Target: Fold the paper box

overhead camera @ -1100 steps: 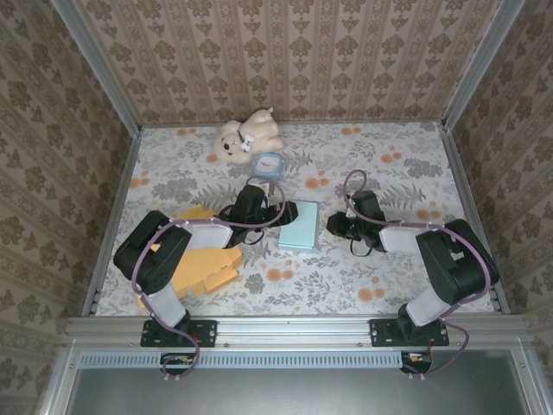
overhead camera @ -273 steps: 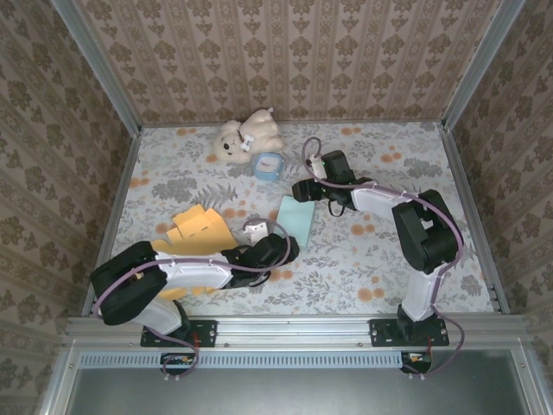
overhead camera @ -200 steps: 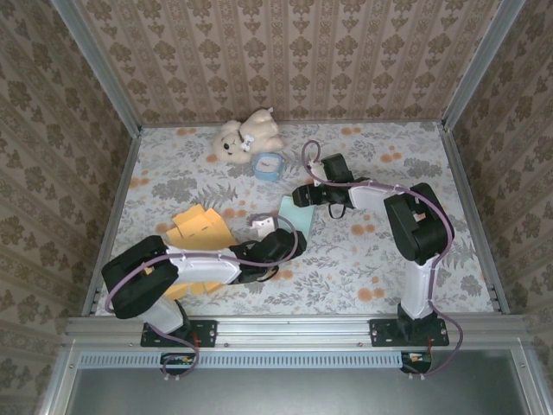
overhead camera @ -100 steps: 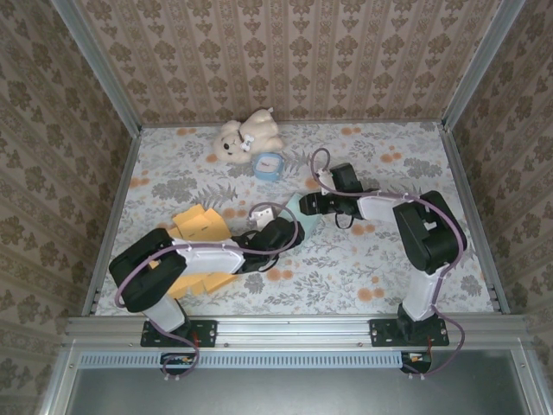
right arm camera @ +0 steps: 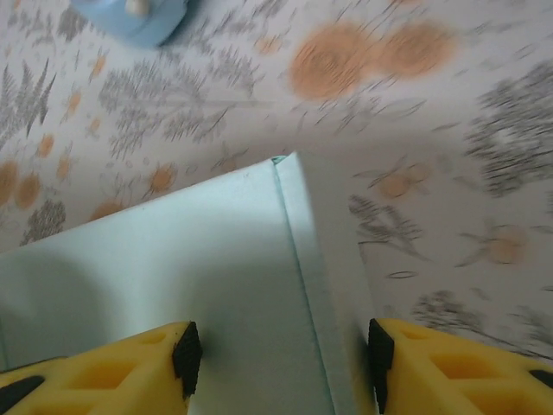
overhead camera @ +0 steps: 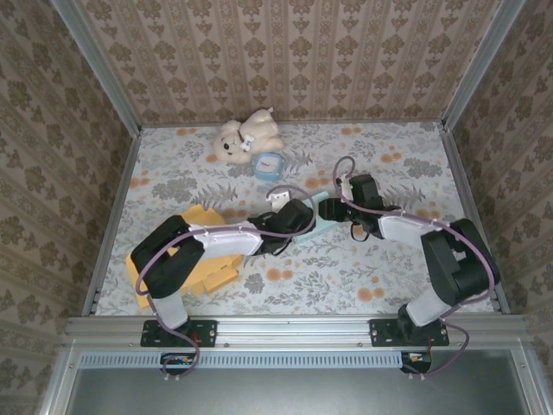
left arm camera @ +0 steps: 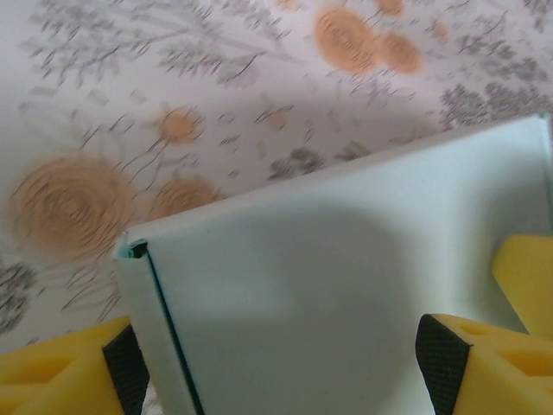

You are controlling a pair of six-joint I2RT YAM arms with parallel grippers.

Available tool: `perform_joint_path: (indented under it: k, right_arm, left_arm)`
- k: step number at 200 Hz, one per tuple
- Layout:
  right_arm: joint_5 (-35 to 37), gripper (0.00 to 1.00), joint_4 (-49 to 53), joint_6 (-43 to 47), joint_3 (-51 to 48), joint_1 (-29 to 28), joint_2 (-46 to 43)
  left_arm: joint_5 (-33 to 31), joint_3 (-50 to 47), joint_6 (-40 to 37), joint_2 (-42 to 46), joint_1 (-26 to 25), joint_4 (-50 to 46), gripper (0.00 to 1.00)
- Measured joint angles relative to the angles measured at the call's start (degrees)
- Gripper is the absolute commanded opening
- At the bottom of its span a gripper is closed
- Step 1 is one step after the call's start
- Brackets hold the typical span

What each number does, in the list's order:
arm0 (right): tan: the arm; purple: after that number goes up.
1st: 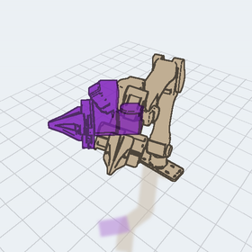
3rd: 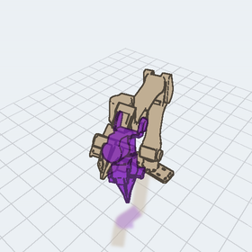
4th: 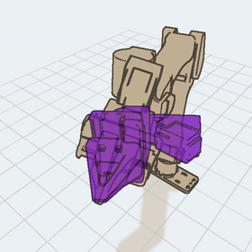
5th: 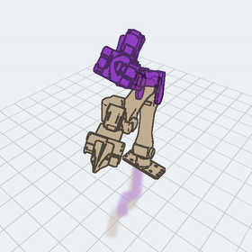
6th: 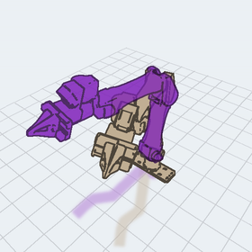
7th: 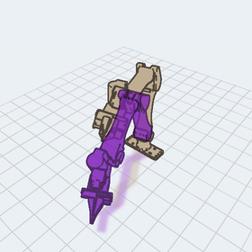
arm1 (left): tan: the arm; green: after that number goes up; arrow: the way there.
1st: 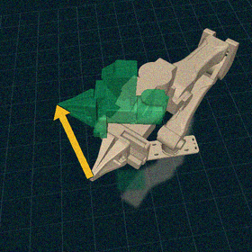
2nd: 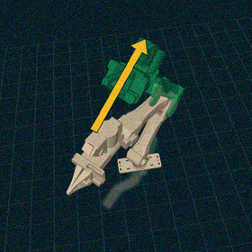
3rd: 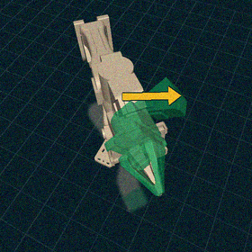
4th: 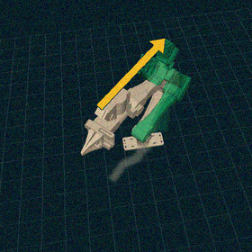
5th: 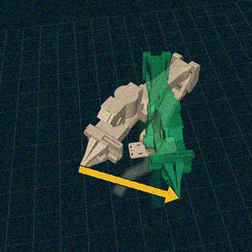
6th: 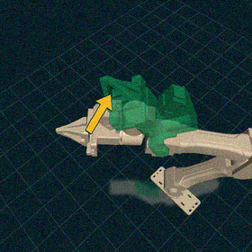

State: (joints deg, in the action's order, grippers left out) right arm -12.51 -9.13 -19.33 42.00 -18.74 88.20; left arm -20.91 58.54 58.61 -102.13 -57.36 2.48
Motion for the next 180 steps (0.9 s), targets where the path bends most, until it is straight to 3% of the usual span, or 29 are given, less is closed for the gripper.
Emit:
perform_joint_path:
  k: [60, 125, 180]
  right_arm:
    - [10.7, 0.56, 0.4, -2.3, -0.6, 4.0, -6.4]
    - [13.6, 0.56, -0.1, -5.2, -0.6, 11.6, -2.5]
    - [16.4, 0.57, -0.1, -6.7, 3.1, 14.9, 0.9]
  left_arm:
    - [2.3, 15.2, -4.3, -9.0, 1.4, -0.8, 0.81]
    - [6.4, 33.5, -8.6, -21.9, 2.7, -1.6, 0.80]
    - [9.4, 42.6, -9.4, -29.4, 3.0, -2.9, 0.80]
